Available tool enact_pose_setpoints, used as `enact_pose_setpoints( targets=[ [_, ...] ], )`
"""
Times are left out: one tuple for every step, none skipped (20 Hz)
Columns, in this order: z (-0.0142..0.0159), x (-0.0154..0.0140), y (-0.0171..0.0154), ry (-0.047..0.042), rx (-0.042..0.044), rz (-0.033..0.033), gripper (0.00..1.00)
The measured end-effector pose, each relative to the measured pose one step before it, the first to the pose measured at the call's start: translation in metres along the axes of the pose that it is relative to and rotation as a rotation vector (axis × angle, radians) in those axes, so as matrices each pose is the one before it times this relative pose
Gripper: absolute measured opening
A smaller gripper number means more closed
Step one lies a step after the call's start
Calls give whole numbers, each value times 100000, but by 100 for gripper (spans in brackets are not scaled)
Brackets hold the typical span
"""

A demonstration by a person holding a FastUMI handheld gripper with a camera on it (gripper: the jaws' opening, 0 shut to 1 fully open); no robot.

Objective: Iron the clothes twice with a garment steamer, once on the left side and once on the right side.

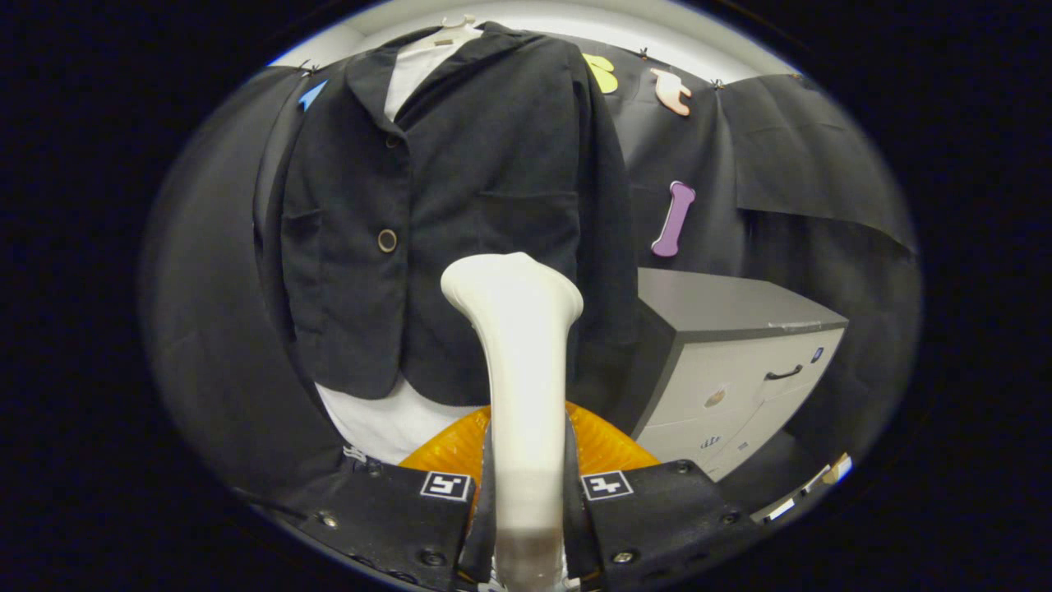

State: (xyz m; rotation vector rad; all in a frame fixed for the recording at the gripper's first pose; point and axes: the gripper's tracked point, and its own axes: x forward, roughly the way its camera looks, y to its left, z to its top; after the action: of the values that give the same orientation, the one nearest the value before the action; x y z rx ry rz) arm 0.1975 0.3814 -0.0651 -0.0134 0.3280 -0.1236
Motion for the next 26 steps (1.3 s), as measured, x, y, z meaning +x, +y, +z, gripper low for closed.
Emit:
enact_pose_setpoints(
  targets=[
    [-723, -40, 14, 1119, -886, 107, 36],
    [-890, 39, -9, 1550, -1004, -8, 36],
    [-785, 5, -17, 1548, -637, 84, 36],
    [-996, 111, -13, 1941, -554, 99, 36],
    [-648, 107, -19, 1370, -180, -124, 36],
    [-701, 220, 3, 1571, -501, -168, 36],
    [-577, 212, 8, 1577, -657, -209, 36],
    [-665, 139, -68, 1708, -200, -56, 36],
    [-493, 84, -41, 1121, 180, -68, 36],
    [-491, 253, -111, 1238, -382, -227, 36],
    [-318, 71, 73, 903, -579, -34, 36],
    [-230, 357, 173, 617, -328, 11, 36],
    [-104, 252, 8, 122, -376, -38, 36],
    [-303, -79, 80, -89, -572, 217, 36],
    [-170, 170, 153, 304, -966, 232, 36],
    [-435, 48, -43, 1248, -815, 25, 36],
    [-417, 9, 91, 1337, -60, -122, 36],
    [-397, 44, 46, 1082, 321, -290, 36],
    [-92, -143, -42, 477, 280, -311, 36],
    [294, -90, 57, -581, 277, -118, 36],
    [749, -407, 9, -1611, 69, 106, 36],
    [922, -558, 101, -2387, -199, 321, 36],
    [1415, -662, 153, -2828, -39, 568, 36],
    [1628, -1128, 520, -3516, 331, 699, 36],
    [1938, -821, 406, -4011, 472, 794, 36],
    [2056, -815, 390, -4316, 619, 1033, 36]
  ],
)
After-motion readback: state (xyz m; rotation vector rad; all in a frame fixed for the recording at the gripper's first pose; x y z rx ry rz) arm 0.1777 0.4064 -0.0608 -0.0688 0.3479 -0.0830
